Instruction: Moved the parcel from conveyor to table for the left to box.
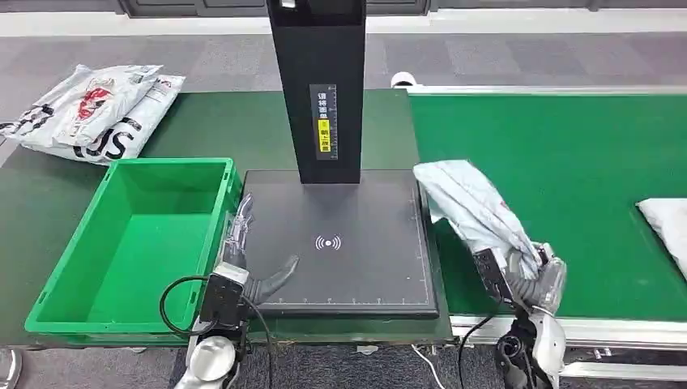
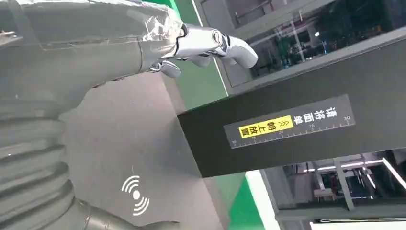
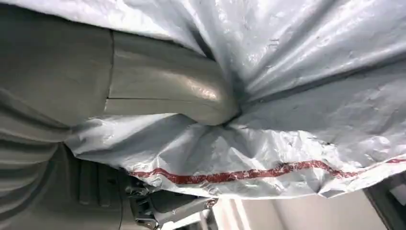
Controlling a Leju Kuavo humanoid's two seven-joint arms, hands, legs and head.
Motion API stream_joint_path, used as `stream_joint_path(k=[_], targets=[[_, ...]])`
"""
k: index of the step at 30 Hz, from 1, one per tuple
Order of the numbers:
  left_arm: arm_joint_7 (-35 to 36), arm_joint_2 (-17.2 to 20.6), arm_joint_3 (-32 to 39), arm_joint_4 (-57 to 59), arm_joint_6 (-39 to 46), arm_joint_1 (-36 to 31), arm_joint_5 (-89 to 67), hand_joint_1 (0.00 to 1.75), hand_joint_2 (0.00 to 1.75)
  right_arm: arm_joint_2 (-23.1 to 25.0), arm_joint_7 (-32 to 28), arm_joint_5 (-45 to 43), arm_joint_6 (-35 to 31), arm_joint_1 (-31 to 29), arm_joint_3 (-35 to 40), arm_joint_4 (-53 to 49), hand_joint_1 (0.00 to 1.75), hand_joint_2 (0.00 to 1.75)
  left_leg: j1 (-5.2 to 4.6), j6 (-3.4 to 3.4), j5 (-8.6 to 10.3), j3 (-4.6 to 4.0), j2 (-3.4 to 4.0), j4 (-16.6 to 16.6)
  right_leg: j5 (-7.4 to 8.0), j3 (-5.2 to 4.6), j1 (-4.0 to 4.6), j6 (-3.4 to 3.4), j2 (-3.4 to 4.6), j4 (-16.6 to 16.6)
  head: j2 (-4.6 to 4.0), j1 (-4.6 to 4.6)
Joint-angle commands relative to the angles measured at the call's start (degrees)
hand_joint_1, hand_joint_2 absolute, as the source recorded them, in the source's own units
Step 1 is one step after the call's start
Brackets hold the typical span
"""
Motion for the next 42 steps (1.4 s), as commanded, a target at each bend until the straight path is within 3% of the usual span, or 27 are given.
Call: stream_joint_path(k=[1, 5, 9, 14, 20, 25, 29, 33, 42], targets=[[-1.2, -1.4, 1.3, 6.2, -0.4, -3.8, 0.0, 0.0, 1.75, 6.4, -11.5, -3.7, -1.1, -2.8, 10.0, -27.6, 1.75, 1.75, -0.04, 0.02, -0.03, 0.0, 0.37, 0.0, 0.06, -0.14, -0.03, -0.02, 0.28, 0.1, 0.0, 0.0], [-1.8, -1.9, 1.1, 8.6, 0.6, -5.6, 0.4, 0.0, 1.75, 10.4, -20.3, -7.1, -1.1, -5.3, 10.3, -29.8, 1.75, 1.75, -0.06, 0.0, 0.03, -0.02, 0.36, 0.0, 0.09, -0.2, -0.04, -0.03, 0.26, 0.1, 0.0, 0.0], [-2.7, -1.7, 1.2, 9.4, 1.1, -5.7, 1.0, 0.0, 1.75, 9.2, -18.2, -6.6, -1.1, -6.0, 15.9, -27.3, 1.75, 1.75, -0.02, -0.01, 0.05, 0.05, 0.18, 0.0, 0.05, -0.03, -0.01, -0.01, 0.13, 0.0, 0.0, 0.0], [-3.3, -1.3, 1.0, 9.6, 1.2, -6.7, 1.9, 0.0, 1.75, 4.0, -7.3, -2.6, -0.2, -10.9, 31.7, -13.7, 1.75, 1.75, 0.01, 0.0, 0.04, 0.15, 0.39, -0.1, 0.12, 0.03, 0.02, -0.01, 0.32, -0.1, 0.0, 0.0], [-3.2, -1.2, 1.0, 9.4, 1.1, -6.7, 2.0, 0.0, 1.75, 3.7, -7.2, -3.2, -1.1, -11.4, 32.2, -12.4, 1.75, 1.75, 0.02, -0.01, 0.08, 0.12, 0.12, -0.1, 0.06, 0.06, 0.03, -0.01, 0.08, -0.1, 0.0, 0.0], [-3.0, -0.2, 0.9, 7.6, 1.4, -5.6, 2.9, 0.0, 1.75, 2.0, 2.8, 2.0, 7.3, -15.1, 38.7, 1.2, 1.75, 1.75, 0.04, 0.02, 0.06, 0.25, 0.3, -0.1, 0.13, 0.16, 0.06, 0.01, 0.28, -0.2, 0.0, 0.0], [-2.4, 0.4, 1.3, 6.5, 2.0, -4.9, 3.2, 0.0, 1.75, 1.2, 9.8, 6.9, 12.2, -13.7, 41.4, 9.1, 1.75, 1.75, 0.07, -0.01, 0.1, 0.26, 0.2, -0.2, 0.12, 0.22, 0.08, -0.01, 0.16, -0.2, -0.02, 0.0], [-2.3, 0.6, 1.3, 6.2, 2.2, -4.6, 3.3, 0.0, 1.75, 0.7, 10.4, 7.2, 12.6, -13.2, 41.7, 9.6, 1.75, 1.75, 0.06, -0.01, 0.06, 0.16, -0.03, -0.1, 0.05, 0.18, 0.08, -0.01, 0.01, -0.1, 0.0, 0.0], [-1.4, 1.3, 3.0, 0.9, 3.1, 0.0, 3.2, 0.0, 1.75, -4.1, 20.2, 14.7, 17.2, -7.9, 42.1, 13.6, 1.75, 1.75, 0.05, 0.0, 0.04, 0.21, -0.11, -0.1, 0.0, 0.25, 0.06, 0.0, -0.07, -0.2, 0.0, 0.0]])
